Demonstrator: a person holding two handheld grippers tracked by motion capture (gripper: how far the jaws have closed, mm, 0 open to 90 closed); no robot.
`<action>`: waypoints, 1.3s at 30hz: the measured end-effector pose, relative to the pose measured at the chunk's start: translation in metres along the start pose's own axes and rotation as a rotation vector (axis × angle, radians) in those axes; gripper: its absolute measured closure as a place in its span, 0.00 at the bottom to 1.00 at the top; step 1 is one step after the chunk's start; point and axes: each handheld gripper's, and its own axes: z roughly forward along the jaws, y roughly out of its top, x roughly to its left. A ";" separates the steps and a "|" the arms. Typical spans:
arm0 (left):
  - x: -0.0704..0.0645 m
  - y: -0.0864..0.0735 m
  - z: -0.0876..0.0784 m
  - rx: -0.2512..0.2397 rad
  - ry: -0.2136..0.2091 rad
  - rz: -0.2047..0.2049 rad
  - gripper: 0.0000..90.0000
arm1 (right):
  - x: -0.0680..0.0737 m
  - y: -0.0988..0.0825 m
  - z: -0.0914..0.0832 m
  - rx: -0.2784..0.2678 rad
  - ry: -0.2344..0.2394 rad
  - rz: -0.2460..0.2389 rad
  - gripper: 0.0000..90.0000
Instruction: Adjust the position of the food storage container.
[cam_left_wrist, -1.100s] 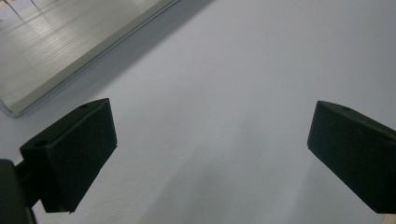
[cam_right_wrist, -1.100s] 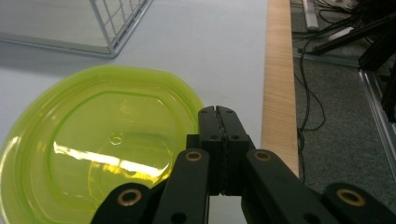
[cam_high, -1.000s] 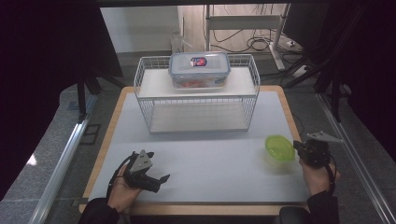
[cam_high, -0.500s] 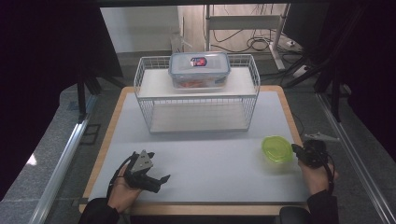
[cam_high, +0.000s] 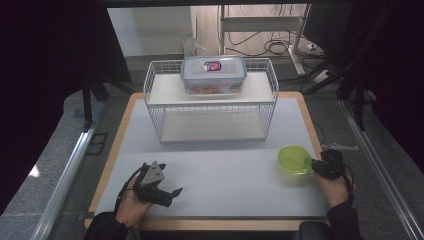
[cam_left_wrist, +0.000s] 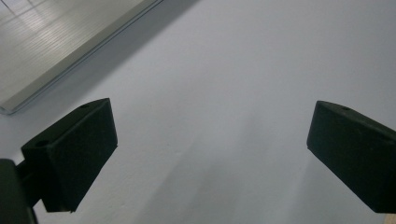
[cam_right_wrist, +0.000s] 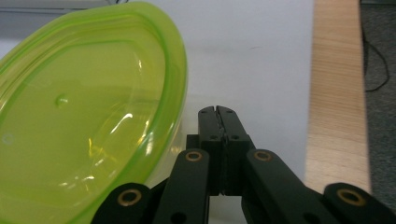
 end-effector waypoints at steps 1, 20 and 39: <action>0.000 0.000 0.000 0.000 0.000 0.000 0.02 | 0.001 0.000 0.001 -0.004 0.007 0.000 1.00; -0.001 0.000 0.002 0.010 0.000 0.004 0.02 | 0.041 0.015 0.030 0.040 0.117 -0.102 1.00; -0.001 0.000 0.002 0.015 -0.003 0.005 0.02 | 0.113 0.037 0.069 0.051 0.268 -0.212 1.00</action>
